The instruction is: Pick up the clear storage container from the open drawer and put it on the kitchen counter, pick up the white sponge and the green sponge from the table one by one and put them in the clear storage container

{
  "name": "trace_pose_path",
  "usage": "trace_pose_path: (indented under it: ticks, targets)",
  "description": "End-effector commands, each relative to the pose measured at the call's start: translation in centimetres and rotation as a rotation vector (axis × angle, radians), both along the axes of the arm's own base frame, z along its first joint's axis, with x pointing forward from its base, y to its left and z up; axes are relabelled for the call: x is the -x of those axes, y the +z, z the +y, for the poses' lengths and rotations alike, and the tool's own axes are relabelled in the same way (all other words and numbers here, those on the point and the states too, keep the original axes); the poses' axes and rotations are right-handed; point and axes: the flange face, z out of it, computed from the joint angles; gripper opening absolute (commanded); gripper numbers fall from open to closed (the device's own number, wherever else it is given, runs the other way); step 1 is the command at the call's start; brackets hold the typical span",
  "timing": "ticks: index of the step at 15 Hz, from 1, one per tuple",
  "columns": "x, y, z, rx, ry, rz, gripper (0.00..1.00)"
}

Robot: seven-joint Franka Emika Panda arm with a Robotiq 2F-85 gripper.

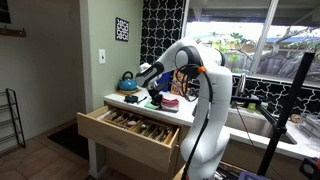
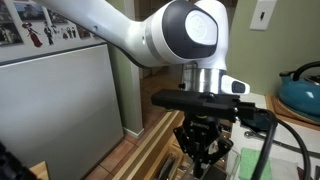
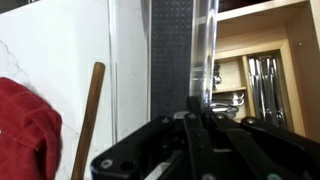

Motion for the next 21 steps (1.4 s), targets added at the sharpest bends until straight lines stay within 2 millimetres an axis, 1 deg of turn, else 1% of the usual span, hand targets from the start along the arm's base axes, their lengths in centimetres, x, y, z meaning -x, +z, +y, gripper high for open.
trace_pose_path:
  ticks: [1,5,9,12,14,16,17,18,20,21]
  targets:
    - [1.4,-0.6,-2.2,0.005,0.072,0.008,0.01]
    - [1.7,-2.0,-4.4,-0.027,0.116,-0.026,0.01]
    - [2.0,-3.2,-6.1,-0.044,0.168,-0.060,0.01]
    - [2.0,-4.1,-7.0,-0.057,0.191,-0.086,0.01]
    - [1.9,-4.8,-7.3,-0.072,0.206,-0.096,0.01]
    - [2.0,-4.9,-7.6,-0.080,0.209,-0.094,0.01]
    - [2.1,-4.9,-7.7,-0.080,0.206,-0.089,0.07]
    - [2.2,-4.8,-7.7,-0.086,0.204,-0.089,0.31]
    - [2.2,-4.6,-7.6,-0.088,0.200,-0.091,0.34]
    - [2.1,-4.4,-7.5,-0.091,0.199,-0.091,0.42]
